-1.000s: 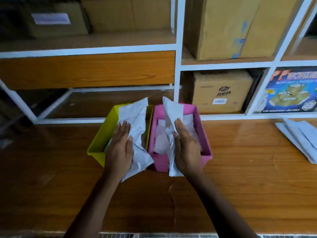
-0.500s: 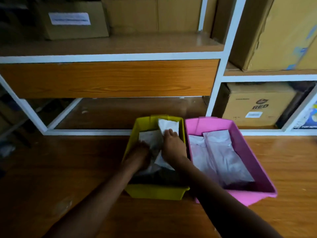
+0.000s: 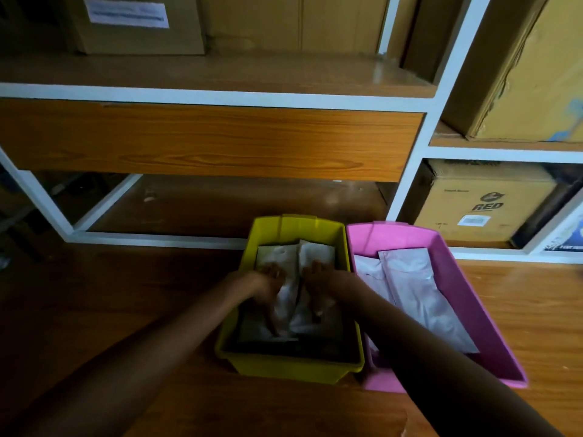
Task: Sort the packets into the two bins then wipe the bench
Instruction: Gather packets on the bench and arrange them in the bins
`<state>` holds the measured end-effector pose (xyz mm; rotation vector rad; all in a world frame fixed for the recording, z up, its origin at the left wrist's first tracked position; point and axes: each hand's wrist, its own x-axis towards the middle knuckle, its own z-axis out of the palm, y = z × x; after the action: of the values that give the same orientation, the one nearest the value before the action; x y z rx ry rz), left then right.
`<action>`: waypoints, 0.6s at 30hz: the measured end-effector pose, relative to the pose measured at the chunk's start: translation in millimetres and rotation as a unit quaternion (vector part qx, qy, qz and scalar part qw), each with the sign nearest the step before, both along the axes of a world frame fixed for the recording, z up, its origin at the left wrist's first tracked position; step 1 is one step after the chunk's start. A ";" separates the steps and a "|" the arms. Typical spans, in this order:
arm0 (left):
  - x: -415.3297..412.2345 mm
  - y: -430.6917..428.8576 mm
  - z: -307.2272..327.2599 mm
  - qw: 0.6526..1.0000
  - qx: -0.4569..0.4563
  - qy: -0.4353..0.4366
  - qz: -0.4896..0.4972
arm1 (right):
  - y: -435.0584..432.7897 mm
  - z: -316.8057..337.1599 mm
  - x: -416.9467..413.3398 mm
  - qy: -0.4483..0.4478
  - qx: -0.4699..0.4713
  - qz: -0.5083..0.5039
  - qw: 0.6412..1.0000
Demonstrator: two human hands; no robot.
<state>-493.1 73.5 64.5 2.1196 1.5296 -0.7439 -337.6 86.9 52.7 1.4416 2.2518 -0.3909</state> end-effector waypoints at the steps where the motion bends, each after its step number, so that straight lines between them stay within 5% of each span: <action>1: 2.9 1.4 -8.0 0.999 0.021 0.021 -0.013 | 2.6 -9.7 0.4 -0.011 0.006 -0.007 1.000; 8: -2.8 3.8 -45.4 0.996 0.074 0.033 -0.032 | -2.9 -37.7 -2.1 0.062 0.005 -0.082 0.995; 12: -1.7 4.4 -57.4 0.976 0.202 -0.071 -0.029 | -12.8 -44.9 1.3 0.120 0.023 -0.130 0.984; 15: -0.4 -6.7 -33.9 0.991 0.120 0.017 -0.055 | -16.1 -38.9 5.3 0.117 0.043 -0.099 0.987; 18: 4.2 -10.4 -3.5 0.997 0.064 -0.002 -0.044 | -17.2 -19.7 6.5 0.103 0.059 -0.043 0.992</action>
<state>-489.0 63.1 61.0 2.2938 1.5281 -0.6868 -331.1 69.7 33.0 1.6303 2.4155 -0.4614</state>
